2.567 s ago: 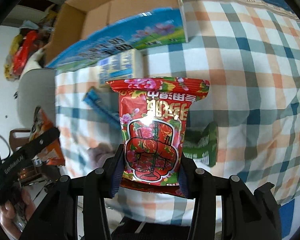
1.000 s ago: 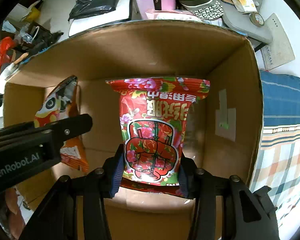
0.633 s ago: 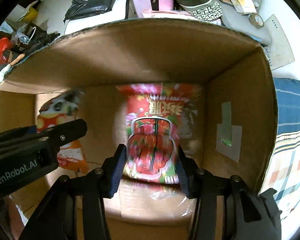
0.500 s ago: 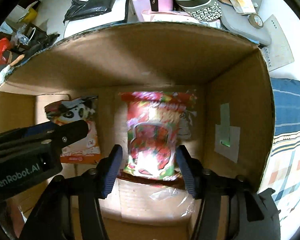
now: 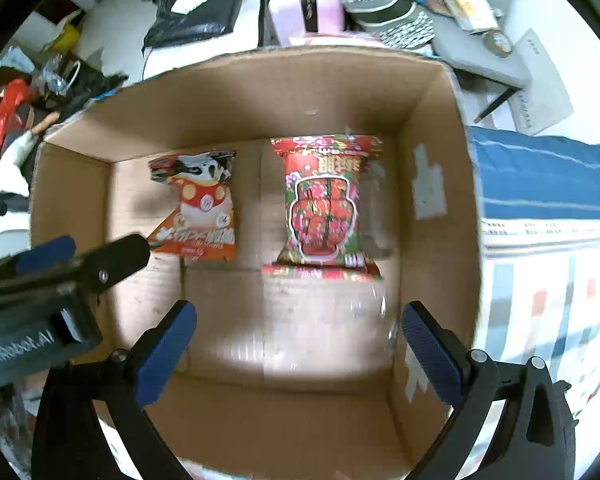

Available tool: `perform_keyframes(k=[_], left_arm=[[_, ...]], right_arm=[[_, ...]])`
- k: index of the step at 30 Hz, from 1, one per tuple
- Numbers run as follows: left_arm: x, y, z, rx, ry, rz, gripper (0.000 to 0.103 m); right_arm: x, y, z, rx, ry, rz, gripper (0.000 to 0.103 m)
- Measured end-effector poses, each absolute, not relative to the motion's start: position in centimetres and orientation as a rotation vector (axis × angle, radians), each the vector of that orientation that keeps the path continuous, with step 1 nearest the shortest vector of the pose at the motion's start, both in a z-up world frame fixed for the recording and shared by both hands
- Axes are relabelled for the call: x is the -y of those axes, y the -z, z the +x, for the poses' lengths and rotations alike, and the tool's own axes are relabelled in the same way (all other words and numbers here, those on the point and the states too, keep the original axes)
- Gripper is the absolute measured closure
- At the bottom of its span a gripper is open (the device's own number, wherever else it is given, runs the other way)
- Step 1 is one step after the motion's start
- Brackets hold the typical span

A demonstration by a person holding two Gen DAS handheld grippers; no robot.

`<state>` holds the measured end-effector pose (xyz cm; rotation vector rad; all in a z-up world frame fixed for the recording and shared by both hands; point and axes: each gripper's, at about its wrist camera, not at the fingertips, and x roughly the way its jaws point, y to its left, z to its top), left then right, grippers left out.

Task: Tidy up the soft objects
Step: 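Grasp the lilac plush toy with the left tool while the right tool grasps the green snack bag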

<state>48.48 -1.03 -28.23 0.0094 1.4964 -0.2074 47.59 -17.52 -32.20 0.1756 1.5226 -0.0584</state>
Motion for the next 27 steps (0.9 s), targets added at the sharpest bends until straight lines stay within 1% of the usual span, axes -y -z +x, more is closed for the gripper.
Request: perform_keyframes(k=[13, 19, 23, 27], left_arm=[[-0.2, 19.0, 38.7, -1.259, 0.203, 0.081, 0.005], [0.0, 15.9, 35.0, -1.208, 0.2, 0.053, 0.005], [-0.2, 14.9, 31.9, -1.181, 0.171, 0.031, 0.005], [-0.2, 16.2, 28.5, -1.21, 0.125, 0.042, 0.005]], right_arm=[[15.5, 24.7, 38.7, -1.379, 0.112, 0.107, 0.0], [14.9, 20.9, 34.5, -1.298, 0.077, 0.111, 0.0], [14.9, 19.2, 32.1, -1.274, 0.038, 0.093, 0.0], [15.7, 20.0, 29.5, -1.332, -0.024, 0.081, 0.0]])
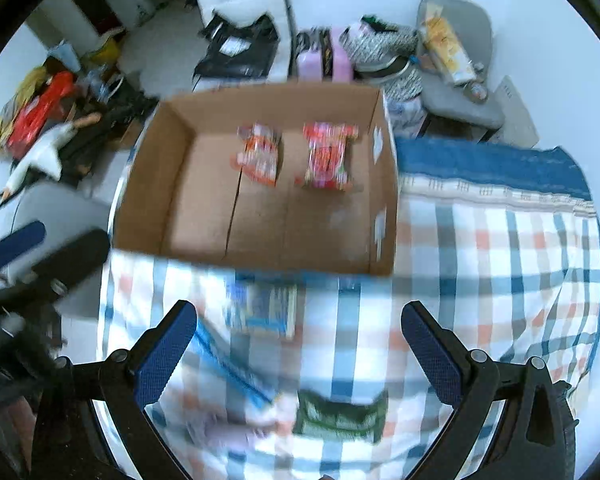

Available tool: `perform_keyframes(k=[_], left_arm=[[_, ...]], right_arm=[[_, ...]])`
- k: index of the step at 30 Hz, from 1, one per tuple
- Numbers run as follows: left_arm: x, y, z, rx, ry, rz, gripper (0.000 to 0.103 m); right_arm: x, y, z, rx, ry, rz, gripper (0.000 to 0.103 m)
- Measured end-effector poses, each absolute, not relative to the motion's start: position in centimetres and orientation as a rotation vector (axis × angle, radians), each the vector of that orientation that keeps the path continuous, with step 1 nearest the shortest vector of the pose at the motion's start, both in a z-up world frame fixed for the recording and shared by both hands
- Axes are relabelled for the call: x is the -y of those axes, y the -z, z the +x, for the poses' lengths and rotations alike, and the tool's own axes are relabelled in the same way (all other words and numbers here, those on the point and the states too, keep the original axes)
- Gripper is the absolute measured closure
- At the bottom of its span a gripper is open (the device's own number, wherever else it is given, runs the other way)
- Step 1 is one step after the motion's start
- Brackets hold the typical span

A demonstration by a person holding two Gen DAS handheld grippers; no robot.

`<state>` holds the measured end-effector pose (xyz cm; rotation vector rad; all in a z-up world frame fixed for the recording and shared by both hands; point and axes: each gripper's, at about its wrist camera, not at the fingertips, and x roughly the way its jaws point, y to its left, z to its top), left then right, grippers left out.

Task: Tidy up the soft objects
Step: 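Grasp the lilac plush toy with the left tool while the right tool grasps the green snack bag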

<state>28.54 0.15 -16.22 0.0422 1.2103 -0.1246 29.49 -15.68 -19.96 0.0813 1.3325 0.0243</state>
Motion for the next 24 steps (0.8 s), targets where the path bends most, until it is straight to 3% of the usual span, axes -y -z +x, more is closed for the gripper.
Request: perform_keyframes(k=[10, 19, 22, 24], left_arm=[[0.6, 28.5, 18.6, -1.495, 0.042, -0.008, 0.005], [-1.2, 35.0, 12.2, -1.694, -0.062, -0.347, 0.005], [-2.6, 37.4, 11.2, -1.735, -0.109, -0.56, 0.005], [-3.5, 38.4, 10.9, -1.736, -0.135, -0.67, 0.005]], right_arm=[[15.8, 33.2, 20.9, -1.679, -0.215, -0.226, 0.0], [15.2, 40.9, 16.2, -1.768, -0.293, -0.532, 0.0], [15.6, 41.9, 15.5, -1.765, -0.304, -0.561, 0.017], [16.3, 42.2, 15.4, -1.765, -0.275, -0.55, 0.043]])
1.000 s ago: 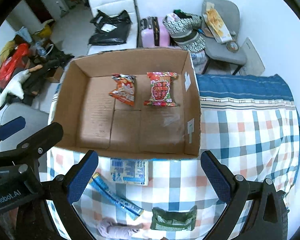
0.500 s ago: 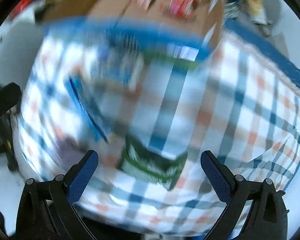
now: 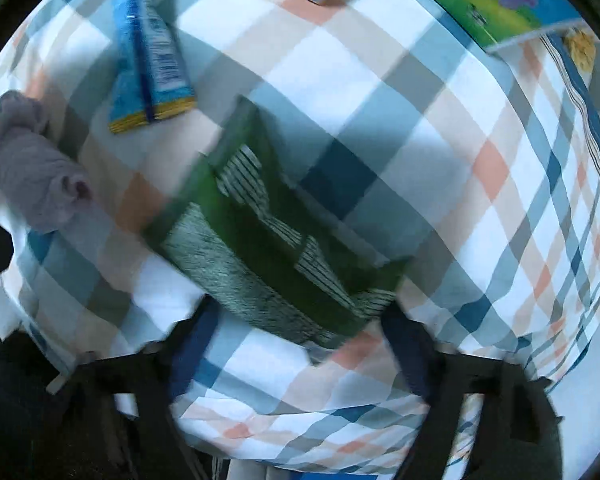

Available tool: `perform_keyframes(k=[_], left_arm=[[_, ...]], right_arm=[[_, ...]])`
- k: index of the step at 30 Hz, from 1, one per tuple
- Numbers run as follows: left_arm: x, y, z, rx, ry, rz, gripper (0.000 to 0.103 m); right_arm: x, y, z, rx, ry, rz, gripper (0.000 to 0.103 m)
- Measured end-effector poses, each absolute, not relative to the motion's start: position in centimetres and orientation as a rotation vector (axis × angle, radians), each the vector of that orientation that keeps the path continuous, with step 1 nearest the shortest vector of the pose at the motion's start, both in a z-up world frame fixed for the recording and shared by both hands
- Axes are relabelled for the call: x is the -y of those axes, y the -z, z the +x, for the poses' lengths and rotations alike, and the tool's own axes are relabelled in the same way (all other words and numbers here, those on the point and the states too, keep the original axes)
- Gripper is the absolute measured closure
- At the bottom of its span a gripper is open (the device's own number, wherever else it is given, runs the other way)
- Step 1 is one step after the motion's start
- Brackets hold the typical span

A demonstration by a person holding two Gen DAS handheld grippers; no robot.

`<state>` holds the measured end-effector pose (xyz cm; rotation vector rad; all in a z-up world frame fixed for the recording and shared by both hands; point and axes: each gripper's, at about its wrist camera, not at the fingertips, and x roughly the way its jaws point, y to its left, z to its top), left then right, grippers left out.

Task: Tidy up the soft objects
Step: 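Grasp the lilac plush toy with the left tool while the right tool grasps the green snack bag, then carry the plush toy and green bag into the box and release both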

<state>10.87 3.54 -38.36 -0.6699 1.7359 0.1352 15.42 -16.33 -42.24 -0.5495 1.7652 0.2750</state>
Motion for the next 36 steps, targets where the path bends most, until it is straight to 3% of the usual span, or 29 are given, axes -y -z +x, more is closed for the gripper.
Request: perform_keyframes(k=[3, 8, 10, 13, 15, 24, 32, 36], left_arm=[[-4.8, 39.6, 10.8, -1.715, -0.17, -0.808, 0.005], [-5.6, 41.4, 11.8, -1.7, -0.21, -0.904, 0.009], [-5.6, 41.5, 12.4, -1.709, -0.224, -0.857, 0.032], [-5.4, 40.6, 14.4, -1.705, -0.196, -0.709, 0.048], [-4.7, 39.9, 15.3, -1.701, -0.168, -0.594, 0.051], [-0.4, 38.9, 20.5, -1.676, -0.039, -0.141, 0.051], [-3.8, 38.8, 20.3, -1.682, -0.007, -0.426, 0.047], [-4.0, 40.1, 20.0, -1.705, 0.001, -0.446, 0.047]], right_arm=[[18.6, 42.1, 16.2, -1.799, -0.236, -0.381, 0.048], [21.5, 41.5, 17.2, -1.84, -0.213, -0.107, 0.049], [22.1, 41.9, 17.4, -1.869, -0.226, -0.036, 0.048], [22.6, 41.7, 17.3, -1.873, -0.222, -0.038, 0.048], [22.0, 40.8, 17.7, -1.863, -0.235, -0.036, 0.048], [20.6, 39.3, 18.8, -1.776, -0.212, -0.107, 0.04], [20.4, 36.8, 18.6, -1.716, -0.203, -0.18, 0.039], [19.3, 37.1, 19.2, -1.712, -0.236, -0.212, 0.033]])
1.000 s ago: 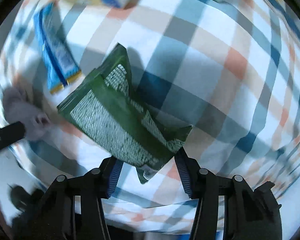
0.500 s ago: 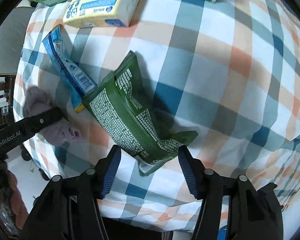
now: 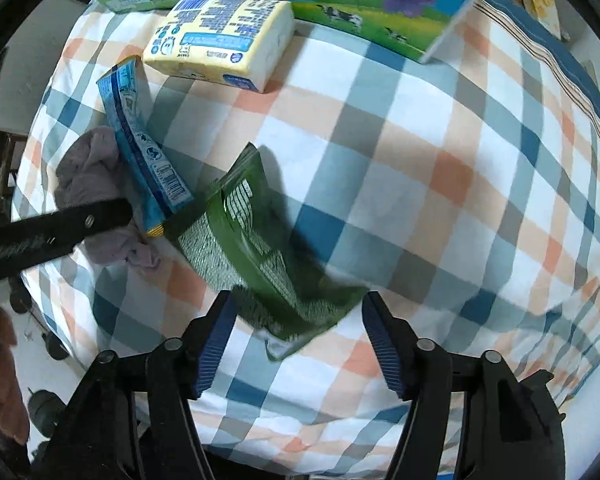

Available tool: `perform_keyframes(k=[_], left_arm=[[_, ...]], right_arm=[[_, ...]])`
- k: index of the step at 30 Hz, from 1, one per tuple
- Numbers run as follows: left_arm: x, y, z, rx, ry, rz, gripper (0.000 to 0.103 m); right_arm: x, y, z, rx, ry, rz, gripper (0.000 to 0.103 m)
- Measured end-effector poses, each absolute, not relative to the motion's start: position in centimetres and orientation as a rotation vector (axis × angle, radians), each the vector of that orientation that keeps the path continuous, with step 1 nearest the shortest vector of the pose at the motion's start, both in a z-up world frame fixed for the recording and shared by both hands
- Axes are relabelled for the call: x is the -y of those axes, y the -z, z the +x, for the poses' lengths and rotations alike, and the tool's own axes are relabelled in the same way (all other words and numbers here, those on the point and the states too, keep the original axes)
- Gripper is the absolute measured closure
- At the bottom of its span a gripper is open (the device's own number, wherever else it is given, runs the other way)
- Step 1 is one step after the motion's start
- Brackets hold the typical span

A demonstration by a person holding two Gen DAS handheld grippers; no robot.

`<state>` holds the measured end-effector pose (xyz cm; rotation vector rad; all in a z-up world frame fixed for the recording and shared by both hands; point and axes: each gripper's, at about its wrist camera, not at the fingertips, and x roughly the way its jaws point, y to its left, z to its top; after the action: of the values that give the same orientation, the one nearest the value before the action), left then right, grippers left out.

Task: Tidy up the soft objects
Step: 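Carry the plush toy and green bag into the box and release both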

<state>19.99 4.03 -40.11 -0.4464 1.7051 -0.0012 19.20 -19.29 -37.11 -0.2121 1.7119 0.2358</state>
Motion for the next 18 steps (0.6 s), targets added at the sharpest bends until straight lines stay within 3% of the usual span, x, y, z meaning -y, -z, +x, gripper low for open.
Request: perform_keyframes(k=[6, 8, 9, 12, 13, 14, 15, 18], left_arm=[[-3.4, 40.4, 20.2, -1.667, -0.013, -0.419, 0.047], [-3.2, 40.1, 20.5, -1.653, -0.012, -0.399, 0.053], [-2.3, 40.0, 21.5, -1.645, -0.018, -0.381, 0.062], [-2.2, 39.5, 21.9, -1.639, -0.008, -0.347, 0.064], [-2.1, 39.3, 21.7, -1.636, -0.011, -0.328, 0.064], [-2.0, 38.7, 21.9, -1.63, -0.014, -0.288, 0.064], [-1.9, 38.1, 22.0, -1.626, -0.015, -0.236, 0.064], [-0.4, 37.0, 21.4, -1.617, -0.005, -0.128, 0.064]], right_arm=[[18.4, 39.2, 20.8, -1.793, -0.319, -0.153, 0.032], [17.6, 38.9, 20.8, -1.796, -0.34, -0.157, 0.032], [17.1, 38.8, 20.7, -1.791, -0.357, -0.165, 0.032], [16.7, 39.7, 20.2, -1.817, -0.353, -0.234, 0.033], [16.8, 40.1, 20.1, -1.829, -0.33, -0.231, 0.035], [17.1, 40.4, 20.0, -1.844, -0.307, -0.2, 0.05], [17.6, 40.5, 20.2, -1.859, -0.277, -0.15, 0.058], [19.9, 39.8, 20.2, -1.857, -0.205, 0.086, 0.064]])
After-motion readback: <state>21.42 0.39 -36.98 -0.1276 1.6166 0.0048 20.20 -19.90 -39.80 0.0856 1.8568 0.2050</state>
